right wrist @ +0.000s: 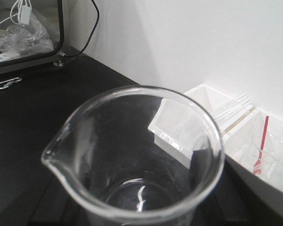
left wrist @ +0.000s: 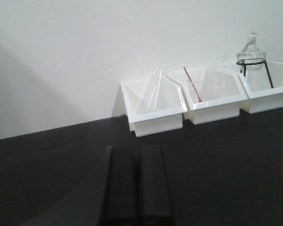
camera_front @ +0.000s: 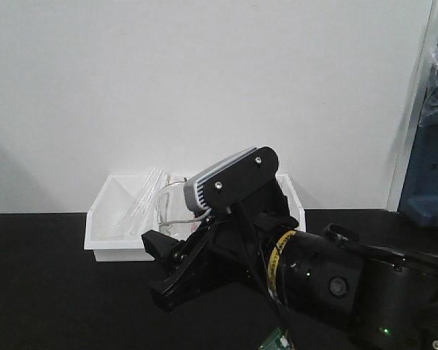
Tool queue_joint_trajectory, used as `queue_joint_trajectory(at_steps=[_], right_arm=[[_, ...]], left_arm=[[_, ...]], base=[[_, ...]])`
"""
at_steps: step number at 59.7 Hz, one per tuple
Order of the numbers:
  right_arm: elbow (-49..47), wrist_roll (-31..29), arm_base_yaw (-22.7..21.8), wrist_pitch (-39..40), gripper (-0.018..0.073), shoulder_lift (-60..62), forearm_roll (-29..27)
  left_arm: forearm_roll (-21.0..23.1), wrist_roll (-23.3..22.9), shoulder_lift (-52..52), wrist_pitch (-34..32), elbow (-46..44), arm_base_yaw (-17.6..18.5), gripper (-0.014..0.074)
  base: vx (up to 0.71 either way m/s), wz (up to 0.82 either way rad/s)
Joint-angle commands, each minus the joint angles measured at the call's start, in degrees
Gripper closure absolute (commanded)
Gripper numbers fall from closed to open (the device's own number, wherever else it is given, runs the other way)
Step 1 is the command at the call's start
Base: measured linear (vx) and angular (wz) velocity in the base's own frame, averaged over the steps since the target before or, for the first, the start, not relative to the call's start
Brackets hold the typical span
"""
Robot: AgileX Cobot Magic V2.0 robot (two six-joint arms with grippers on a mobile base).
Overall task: Pick beaker and place in left cabinet
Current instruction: 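Raise the held beaker clear of the bin with the right gripper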
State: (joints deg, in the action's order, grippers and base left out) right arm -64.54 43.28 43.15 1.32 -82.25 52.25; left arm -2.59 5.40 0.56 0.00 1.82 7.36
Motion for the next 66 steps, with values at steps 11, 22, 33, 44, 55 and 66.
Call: queue_joint_trajectory(at_steps=[11, 22, 33, 44, 55, 66], right_arm=[[-2.17, 0.14, -0.17, 2.38, 0.0561, 2.2, -0.18], [-2.17, 0.14, -0.17, 2.45, 0.0561, 2.2, -0.18], [-2.17, 0.14, -0.17, 2.45, 0.0561, 2.2, -0.18], [-2.17, 0.14, -0.17, 2.45, 0.0561, 2.2, -0.18], [-2.17, 0.14, -0.17, 2.45, 0.0561, 2.2, -0.18], [-2.17, 0.14, -0.17, 2.45, 0.0561, 2.2, -0.18]], left_arm=[[0.18, -0.15, 1.06, -4.28, 0.9, 0.03, 0.0595], [0.18, -0.15, 1.06, -4.28, 0.9, 0.03, 0.0595], [0.18, -0.15, 1.06, -4.28, 0.9, 0.03, 0.0595], [0.18, -0.15, 1.06, -4.28, 0.9, 0.03, 0.0595], [0.18, -0.15, 1.06, -4.28, 0.9, 0.03, 0.0595], [0.18, -0.15, 1.06, -4.28, 0.9, 0.03, 0.0595]], base=[[0.0, 0.0], [0.0, 0.0], [0.0, 0.0], [0.0, 0.0], [0.0, 0.0], [0.0, 0.01]])
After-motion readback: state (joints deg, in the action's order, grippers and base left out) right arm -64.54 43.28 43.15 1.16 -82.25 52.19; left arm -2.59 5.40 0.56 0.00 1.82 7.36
